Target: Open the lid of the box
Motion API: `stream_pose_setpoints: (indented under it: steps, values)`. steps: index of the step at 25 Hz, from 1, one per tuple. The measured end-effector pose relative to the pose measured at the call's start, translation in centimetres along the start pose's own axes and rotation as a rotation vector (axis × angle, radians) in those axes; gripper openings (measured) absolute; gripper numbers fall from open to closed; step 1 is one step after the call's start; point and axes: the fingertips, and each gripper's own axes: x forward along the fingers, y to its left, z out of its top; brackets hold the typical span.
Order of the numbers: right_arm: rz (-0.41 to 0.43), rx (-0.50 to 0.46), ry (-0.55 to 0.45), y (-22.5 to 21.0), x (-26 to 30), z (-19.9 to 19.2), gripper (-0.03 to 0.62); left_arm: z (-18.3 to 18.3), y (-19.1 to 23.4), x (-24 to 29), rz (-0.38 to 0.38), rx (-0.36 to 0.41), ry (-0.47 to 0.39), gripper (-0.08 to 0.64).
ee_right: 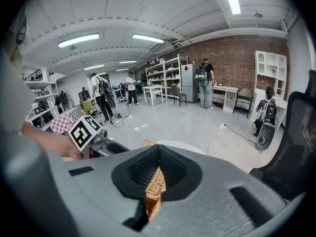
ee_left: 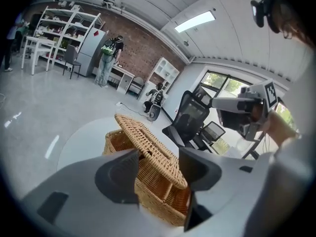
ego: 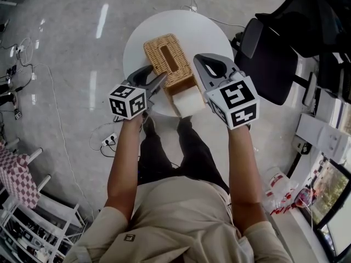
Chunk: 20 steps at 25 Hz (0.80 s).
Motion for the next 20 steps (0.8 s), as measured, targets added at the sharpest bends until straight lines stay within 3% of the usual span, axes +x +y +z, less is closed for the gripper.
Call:
stream_pose_setpoints:
  steps: [12, 20]
  values:
    - [0.039, -0.032, 0.000, 1.1, -0.6, -0.3, -0.004, 3.7, -3.0, 0.2, -0.050, 0.083, -0.037, 0.194]
    - [0.127, -0.077, 0.013, 3.2, -1.2, -0.4, 0.060, 6.1, -5.1, 0.6, -0.071, 0.115, -0.059, 0.150]
